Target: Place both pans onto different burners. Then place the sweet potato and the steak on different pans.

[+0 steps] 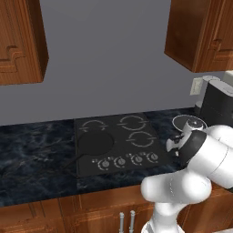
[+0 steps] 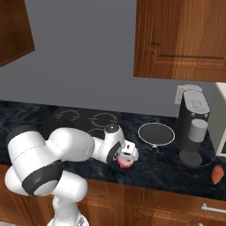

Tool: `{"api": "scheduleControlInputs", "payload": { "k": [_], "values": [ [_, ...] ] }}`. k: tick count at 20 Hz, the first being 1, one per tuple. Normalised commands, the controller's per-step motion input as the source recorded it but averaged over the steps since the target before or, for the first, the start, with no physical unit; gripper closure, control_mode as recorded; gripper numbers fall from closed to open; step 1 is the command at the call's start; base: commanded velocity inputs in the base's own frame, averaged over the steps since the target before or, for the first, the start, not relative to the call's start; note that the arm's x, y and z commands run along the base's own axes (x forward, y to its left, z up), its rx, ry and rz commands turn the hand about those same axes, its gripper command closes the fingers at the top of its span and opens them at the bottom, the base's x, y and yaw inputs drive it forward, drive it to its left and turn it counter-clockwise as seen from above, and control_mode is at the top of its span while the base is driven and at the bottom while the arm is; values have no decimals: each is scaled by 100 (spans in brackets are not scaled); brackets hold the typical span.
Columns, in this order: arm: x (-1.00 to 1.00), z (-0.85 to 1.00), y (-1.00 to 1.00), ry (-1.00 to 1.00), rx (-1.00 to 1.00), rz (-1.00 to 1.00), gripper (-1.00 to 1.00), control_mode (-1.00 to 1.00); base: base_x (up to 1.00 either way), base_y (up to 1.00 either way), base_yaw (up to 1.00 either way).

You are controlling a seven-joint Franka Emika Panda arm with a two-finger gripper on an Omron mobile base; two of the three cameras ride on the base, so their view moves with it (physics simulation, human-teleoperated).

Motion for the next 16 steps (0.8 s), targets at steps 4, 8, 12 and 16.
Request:
{"api": "scheduleControlInputs", "payload": {
  "k": [4, 8, 12, 16],
  "values": [
    [5, -23, -34, 0, 4, 1, -100, -100, 0, 0, 0],
    [13, -31, -9, 2, 1, 0, 100, -100, 0, 0, 0],
    [0, -3, -13, 0, 0, 0, 100, -100, 0, 0, 0],
    [-5, 11, -1, -4, 0, 0, 100, -100, 0, 0, 0]
  ]
}}
